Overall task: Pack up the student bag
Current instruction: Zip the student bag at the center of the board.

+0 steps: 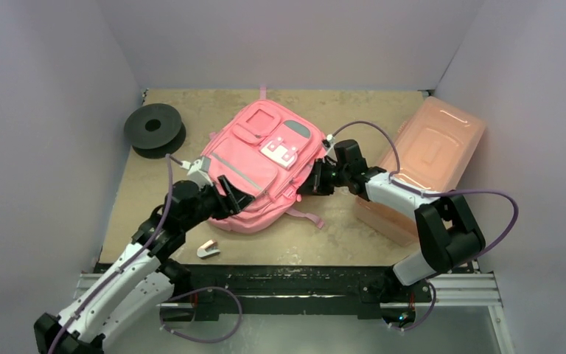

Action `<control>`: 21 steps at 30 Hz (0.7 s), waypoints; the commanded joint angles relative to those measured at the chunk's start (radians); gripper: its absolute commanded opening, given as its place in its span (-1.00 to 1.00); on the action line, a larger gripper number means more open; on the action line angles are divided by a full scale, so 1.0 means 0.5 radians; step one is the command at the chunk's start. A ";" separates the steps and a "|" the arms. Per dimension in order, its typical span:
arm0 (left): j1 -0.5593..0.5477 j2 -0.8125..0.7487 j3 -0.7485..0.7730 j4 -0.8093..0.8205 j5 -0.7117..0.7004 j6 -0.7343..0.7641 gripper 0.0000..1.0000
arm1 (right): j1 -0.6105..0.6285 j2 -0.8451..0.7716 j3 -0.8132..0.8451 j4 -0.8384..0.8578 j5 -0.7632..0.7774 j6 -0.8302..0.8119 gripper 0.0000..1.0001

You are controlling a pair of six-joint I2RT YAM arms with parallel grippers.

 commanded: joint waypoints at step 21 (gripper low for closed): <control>-0.856 1.672 0.476 1.331 -0.693 -0.046 -0.43 | 0.002 -0.207 -0.040 0.180 0.007 0.430 -1.00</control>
